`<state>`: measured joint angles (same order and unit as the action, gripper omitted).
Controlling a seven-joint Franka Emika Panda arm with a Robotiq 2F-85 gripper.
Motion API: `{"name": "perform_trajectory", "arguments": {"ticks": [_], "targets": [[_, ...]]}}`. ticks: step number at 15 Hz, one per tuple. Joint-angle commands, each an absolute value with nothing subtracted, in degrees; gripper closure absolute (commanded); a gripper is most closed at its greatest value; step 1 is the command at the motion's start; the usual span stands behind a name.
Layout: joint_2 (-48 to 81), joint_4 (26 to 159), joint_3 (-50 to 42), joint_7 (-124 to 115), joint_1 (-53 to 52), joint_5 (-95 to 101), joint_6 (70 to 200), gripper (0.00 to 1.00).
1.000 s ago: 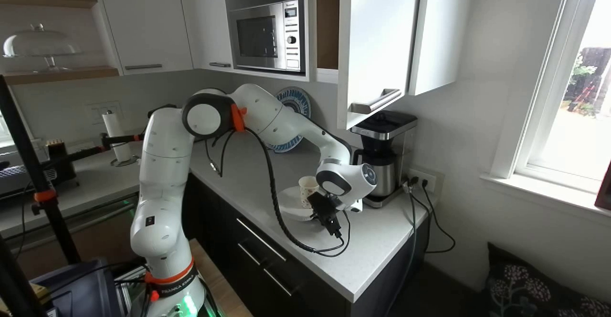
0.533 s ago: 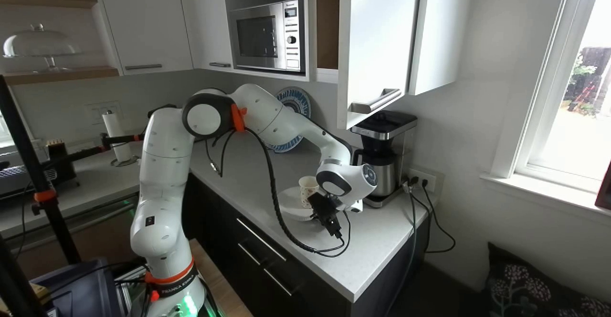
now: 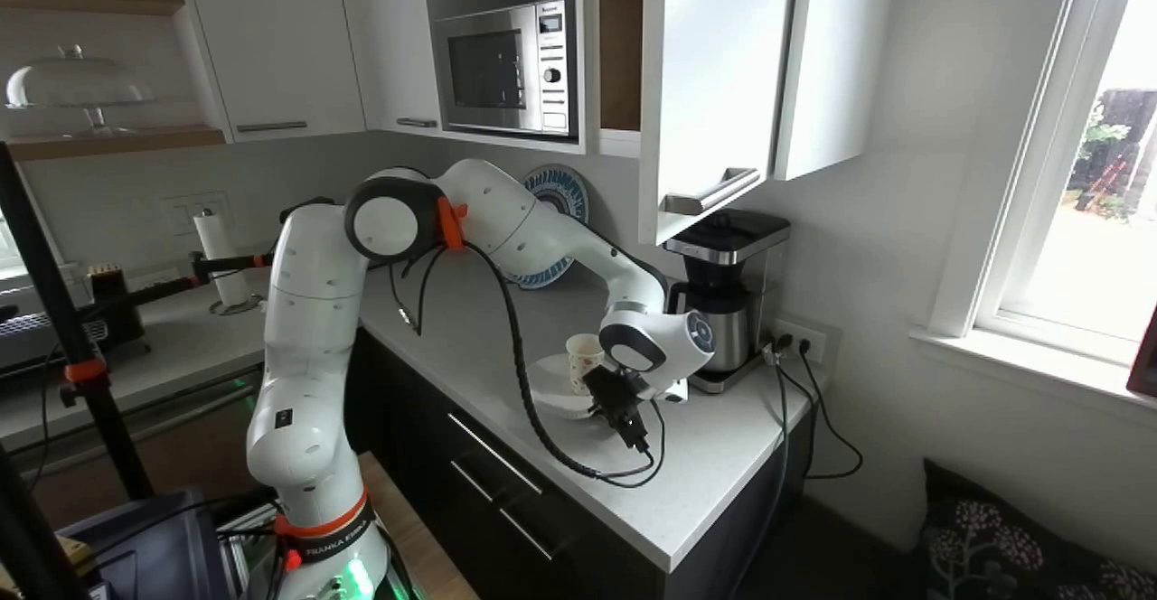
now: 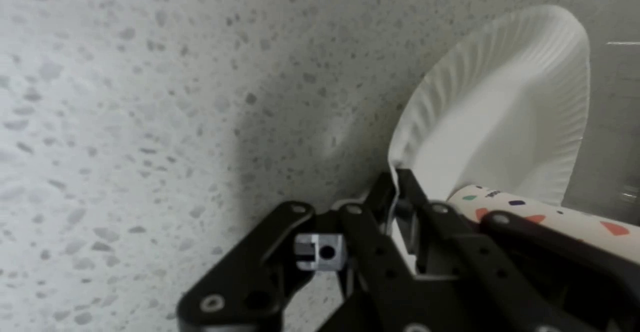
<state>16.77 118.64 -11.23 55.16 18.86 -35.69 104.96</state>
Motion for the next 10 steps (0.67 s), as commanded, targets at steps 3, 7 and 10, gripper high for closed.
{"name": "perform_trajectory", "arguments": {"ticks": [3,7,10], "targets": [[16.1,120.1,-11.1,57.5,19.9,-36.2,105.6,0.98],[15.3,120.5,-11.3,58.0,20.2,-36.3,105.6,0.98],[13.9,121.0,-11.3,58.5,20.4,-36.7,105.4,0.98]]}}
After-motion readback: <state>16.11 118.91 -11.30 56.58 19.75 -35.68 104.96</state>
